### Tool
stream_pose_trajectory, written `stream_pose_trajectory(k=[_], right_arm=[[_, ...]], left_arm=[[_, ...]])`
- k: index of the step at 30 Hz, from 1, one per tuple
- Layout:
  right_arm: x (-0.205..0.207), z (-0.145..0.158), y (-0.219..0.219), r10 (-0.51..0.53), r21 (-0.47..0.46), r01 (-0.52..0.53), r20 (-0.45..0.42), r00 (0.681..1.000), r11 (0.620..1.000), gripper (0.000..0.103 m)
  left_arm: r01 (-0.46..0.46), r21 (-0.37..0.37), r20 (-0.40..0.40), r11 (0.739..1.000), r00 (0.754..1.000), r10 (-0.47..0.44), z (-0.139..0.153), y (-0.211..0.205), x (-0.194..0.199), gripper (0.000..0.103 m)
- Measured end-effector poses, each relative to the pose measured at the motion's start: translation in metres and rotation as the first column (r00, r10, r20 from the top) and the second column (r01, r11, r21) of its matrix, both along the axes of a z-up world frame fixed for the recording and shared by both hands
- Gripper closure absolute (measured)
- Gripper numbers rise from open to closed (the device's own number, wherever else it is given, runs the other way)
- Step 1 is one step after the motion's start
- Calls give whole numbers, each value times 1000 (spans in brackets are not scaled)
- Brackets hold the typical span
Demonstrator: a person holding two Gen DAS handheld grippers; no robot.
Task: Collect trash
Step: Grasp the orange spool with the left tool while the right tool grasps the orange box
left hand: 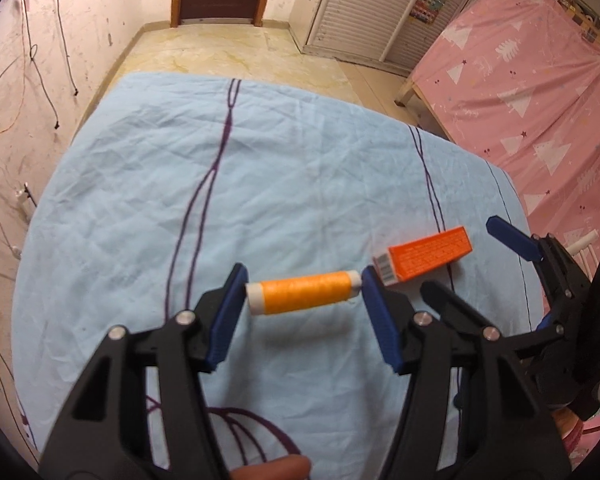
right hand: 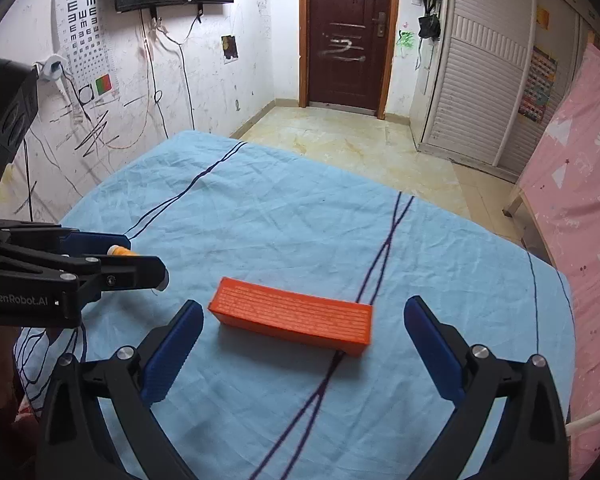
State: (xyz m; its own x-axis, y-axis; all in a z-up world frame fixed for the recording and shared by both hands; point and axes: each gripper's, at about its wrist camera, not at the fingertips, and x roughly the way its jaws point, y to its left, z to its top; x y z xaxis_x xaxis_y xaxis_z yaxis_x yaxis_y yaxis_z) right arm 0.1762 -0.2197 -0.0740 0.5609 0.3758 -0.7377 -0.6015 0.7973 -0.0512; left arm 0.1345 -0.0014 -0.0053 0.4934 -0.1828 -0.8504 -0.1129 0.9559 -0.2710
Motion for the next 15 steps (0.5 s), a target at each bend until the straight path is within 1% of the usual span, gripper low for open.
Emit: stream_pose_trajectory(k=[9, 13, 15], right_arm=[[3, -13, 27, 17, -66, -18, -16, 1000, 998, 9], [7, -18, 34, -4, -103, 4, -1, 1000, 995, 9], [9, -19, 35, -11, -105, 11, 1, 1000, 994, 9]], left_arm=[[9, -29, -5, 1000, 1000, -9, -6, 12, -1, 46], [13, -40, -8, 999, 1000, -14, -9, 14, -1, 46], [14, -42, -10, 999, 1000, -15, -10, 14, -2, 46]])
